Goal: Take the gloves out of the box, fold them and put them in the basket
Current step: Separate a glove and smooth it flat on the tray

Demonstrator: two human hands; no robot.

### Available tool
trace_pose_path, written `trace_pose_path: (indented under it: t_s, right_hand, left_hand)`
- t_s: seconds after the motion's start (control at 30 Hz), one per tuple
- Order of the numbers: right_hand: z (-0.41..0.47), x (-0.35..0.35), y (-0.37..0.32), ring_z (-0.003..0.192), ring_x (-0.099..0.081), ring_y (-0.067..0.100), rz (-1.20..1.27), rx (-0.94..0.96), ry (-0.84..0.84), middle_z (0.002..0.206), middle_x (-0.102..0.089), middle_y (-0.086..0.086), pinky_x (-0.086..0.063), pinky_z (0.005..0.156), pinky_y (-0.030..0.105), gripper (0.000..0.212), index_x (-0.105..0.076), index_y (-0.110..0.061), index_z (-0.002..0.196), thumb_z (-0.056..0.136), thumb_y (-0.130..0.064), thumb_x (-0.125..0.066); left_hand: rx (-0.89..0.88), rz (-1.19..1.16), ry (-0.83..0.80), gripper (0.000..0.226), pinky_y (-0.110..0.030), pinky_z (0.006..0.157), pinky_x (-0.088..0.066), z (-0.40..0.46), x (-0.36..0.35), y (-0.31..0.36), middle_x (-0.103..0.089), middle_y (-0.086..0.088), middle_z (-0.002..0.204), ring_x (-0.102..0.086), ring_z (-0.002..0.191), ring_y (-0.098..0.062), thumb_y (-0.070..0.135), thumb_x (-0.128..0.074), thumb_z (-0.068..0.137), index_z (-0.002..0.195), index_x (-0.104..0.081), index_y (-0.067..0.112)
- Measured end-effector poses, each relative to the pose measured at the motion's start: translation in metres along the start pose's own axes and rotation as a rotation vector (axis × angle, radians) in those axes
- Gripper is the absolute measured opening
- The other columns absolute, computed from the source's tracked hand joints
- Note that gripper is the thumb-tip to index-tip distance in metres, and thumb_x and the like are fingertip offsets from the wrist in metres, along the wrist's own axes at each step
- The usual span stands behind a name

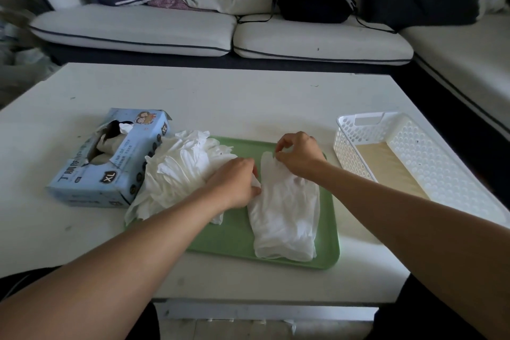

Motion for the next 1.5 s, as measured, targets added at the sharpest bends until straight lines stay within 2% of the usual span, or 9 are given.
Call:
trace_pose_path:
  t_s: [0.23, 0.37, 0.5, 0.67, 0.8, 0.9, 0.97, 1.33, 1.5]
  right_hand:
    - [-0.001, 0.004, 0.008, 0.082, -0.061, 0.017, 0.022, 0.01, 0.013, 0.091, -0.063, -0.007, -0.055, 0.071, 0.033, 0.029, -0.066, -0.03, 0.092, 0.076, -0.008, -0.076]
    - [0.0, 0.011, 0.004, 0.076, -0.059, 0.016, -0.01, 0.03, 0.042, 0.085, -0.062, -0.005, -0.055, 0.062, 0.032, 0.03, -0.062, -0.025, 0.085, 0.067, -0.004, -0.073]
    - [0.003, 0.001, 0.011, 0.074, -0.065, 0.017, -0.093, -0.006, -0.042, 0.075, -0.067, -0.007, -0.056, 0.063, 0.031, 0.017, -0.068, -0.026, 0.074, 0.071, -0.012, -0.077]
    - [0.007, -0.008, 0.013, 0.102, -0.064, 0.016, -0.05, 0.024, -0.081, 0.111, -0.07, -0.005, -0.058, 0.087, 0.037, 0.027, -0.074, -0.04, 0.107, 0.081, -0.036, -0.077]
    - [0.008, -0.001, 0.009, 0.099, -0.064, 0.015, -0.019, 0.05, -0.125, 0.113, -0.067, -0.001, -0.054, 0.082, 0.027, 0.039, -0.067, -0.028, 0.124, 0.087, -0.021, -0.074]
    - [0.012, 0.012, 0.016, 0.067, -0.056, 0.009, 0.047, -0.026, -0.097, 0.106, -0.066, 0.004, -0.041, 0.048, 0.01, 0.037, -0.069, -0.018, 0.118, 0.084, -0.004, -0.073]
    - [0.013, 0.017, 0.022, 0.063, -0.055, 0.008, 0.069, -0.068, -0.079, 0.103, -0.067, 0.006, -0.038, 0.042, 0.01, 0.039, -0.07, -0.015, 0.115, 0.08, -0.001, -0.077]
    - [0.01, 0.027, 0.025, 0.07, -0.063, 0.013, 0.221, -0.074, 0.064, 0.082, -0.069, -0.004, -0.043, 0.052, 0.014, 0.013, -0.07, -0.018, 0.096, 0.085, -0.019, -0.077]
    - [0.004, 0.042, 0.025, 0.082, -0.065, 0.026, -0.081, -0.102, 0.023, 0.091, -0.069, 0.007, -0.053, 0.067, 0.03, 0.02, -0.069, -0.009, 0.098, 0.094, -0.021, -0.053]
  left_hand:
    - [-0.097, -0.002, -0.001, 0.023, -0.03, 0.08, -0.04, -0.001, -0.001, 0.008, -0.058, 0.001, 0.115, -0.057, 0.109, -0.021, 0.021, -0.073, 0.088, 0.108, -0.062, 0.023]
    - [-0.13, 0.017, -0.06, 0.021, -0.035, 0.099, -0.045, 0.003, -0.011, 0.007, -0.055, 0.002, 0.121, -0.053, 0.117, -0.021, 0.017, -0.069, 0.09, 0.11, -0.067, 0.026]
    - [-0.14, 0.017, -0.081, 0.029, -0.039, 0.101, -0.046, 0.007, -0.013, 0.009, -0.06, 0.006, 0.126, -0.054, 0.12, -0.022, 0.014, -0.066, 0.09, 0.116, -0.064, 0.026]
    - [-0.154, 0.058, -0.135, 0.052, -0.035, 0.105, -0.041, 0.007, -0.019, 0.011, -0.06, 0.0, 0.137, -0.051, 0.128, -0.026, 0.013, -0.059, 0.093, 0.142, -0.051, 0.029]
    - [-0.208, 0.11, -0.162, 0.059, -0.039, 0.112, -0.034, 0.004, -0.023, 0.017, -0.047, 0.006, 0.152, -0.042, 0.137, -0.029, 0.008, -0.052, 0.095, 0.15, -0.044, 0.029]
    - [-0.243, 0.124, -0.157, 0.063, -0.045, 0.118, -0.029, 0.002, -0.022, 0.021, -0.033, 0.01, 0.161, -0.036, 0.143, -0.029, 0.004, -0.051, 0.095, 0.153, -0.04, 0.025]
    - [-0.262, 0.139, -0.161, 0.064, -0.046, 0.119, -0.028, 0.001, -0.022, 0.022, -0.031, 0.009, 0.163, -0.035, 0.144, -0.029, 0.003, -0.051, 0.095, 0.154, -0.038, 0.023]
    - [-0.217, 0.157, -0.206, 0.052, -0.046, 0.116, -0.033, 0.005, -0.025, 0.017, -0.044, 0.003, 0.153, -0.041, 0.141, -0.028, 0.02, -0.05, 0.095, 0.147, -0.047, 0.023]
    - [-0.204, 0.144, -0.194, 0.058, -0.044, 0.116, -0.033, 0.004, -0.02, 0.018, -0.038, -0.001, 0.156, -0.037, 0.143, -0.028, 0.037, -0.055, 0.098, 0.152, -0.039, 0.021]
Point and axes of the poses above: each hand's wrist, its own z-axis towards the middle knuckle, its own x-axis out of the back of the hand, y = z × x, the point moved 9 cm from there along z, towards the middle knuckle
